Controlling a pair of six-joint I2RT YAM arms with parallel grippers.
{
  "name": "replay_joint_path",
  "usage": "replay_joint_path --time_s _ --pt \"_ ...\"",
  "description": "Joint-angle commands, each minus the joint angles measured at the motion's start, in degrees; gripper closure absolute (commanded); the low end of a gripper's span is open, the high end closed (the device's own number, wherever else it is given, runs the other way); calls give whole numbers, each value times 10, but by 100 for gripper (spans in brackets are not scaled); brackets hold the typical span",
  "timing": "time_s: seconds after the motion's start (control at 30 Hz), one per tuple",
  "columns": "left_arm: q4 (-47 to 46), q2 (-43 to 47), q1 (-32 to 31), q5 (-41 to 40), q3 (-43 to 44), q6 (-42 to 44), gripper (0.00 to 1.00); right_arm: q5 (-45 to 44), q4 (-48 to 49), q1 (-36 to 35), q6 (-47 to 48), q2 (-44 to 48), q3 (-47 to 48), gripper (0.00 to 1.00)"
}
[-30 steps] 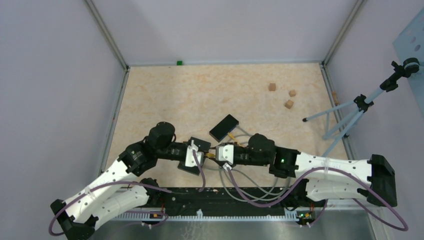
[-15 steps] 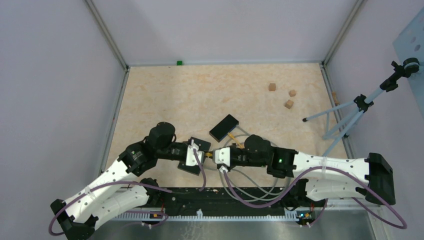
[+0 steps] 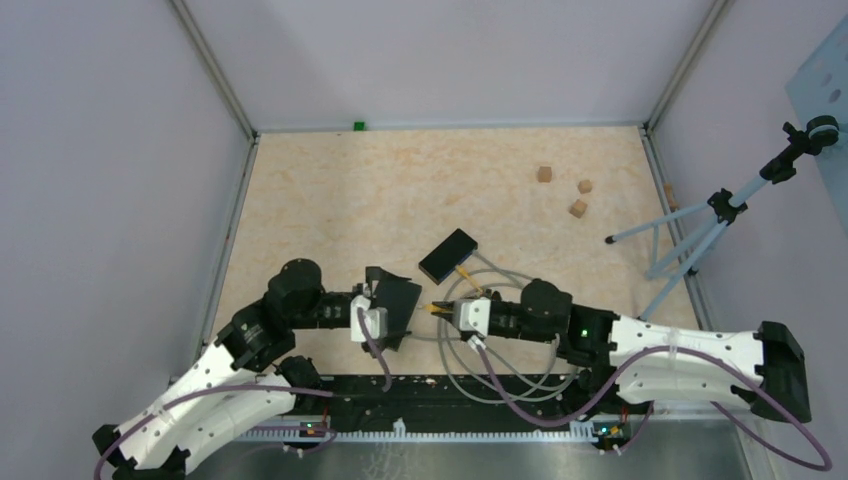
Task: Insert the plug into the switch port
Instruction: Pick up the connector from the center of the board.
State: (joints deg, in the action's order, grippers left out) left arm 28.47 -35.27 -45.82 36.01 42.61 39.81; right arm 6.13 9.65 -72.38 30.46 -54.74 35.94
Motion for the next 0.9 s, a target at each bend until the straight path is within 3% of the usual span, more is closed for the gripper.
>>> replay_joint_path --time_s 0.0,0.3,0.53,0.87 --pt "-102 60 -1 14 -48 -73 1 -14 102 -7 -26 88 -52 100" --pt "-309 131 -2 50 -134 -229 2 3 222 -6 -34 204 -137 100" --pt "-417 101 -2 34 -118 -292 1 0 278 -7 -137 187 -122 100" --pt "-519 33 -2 136 -110 -338 1 22 362 -6 -237 115 -104 100"
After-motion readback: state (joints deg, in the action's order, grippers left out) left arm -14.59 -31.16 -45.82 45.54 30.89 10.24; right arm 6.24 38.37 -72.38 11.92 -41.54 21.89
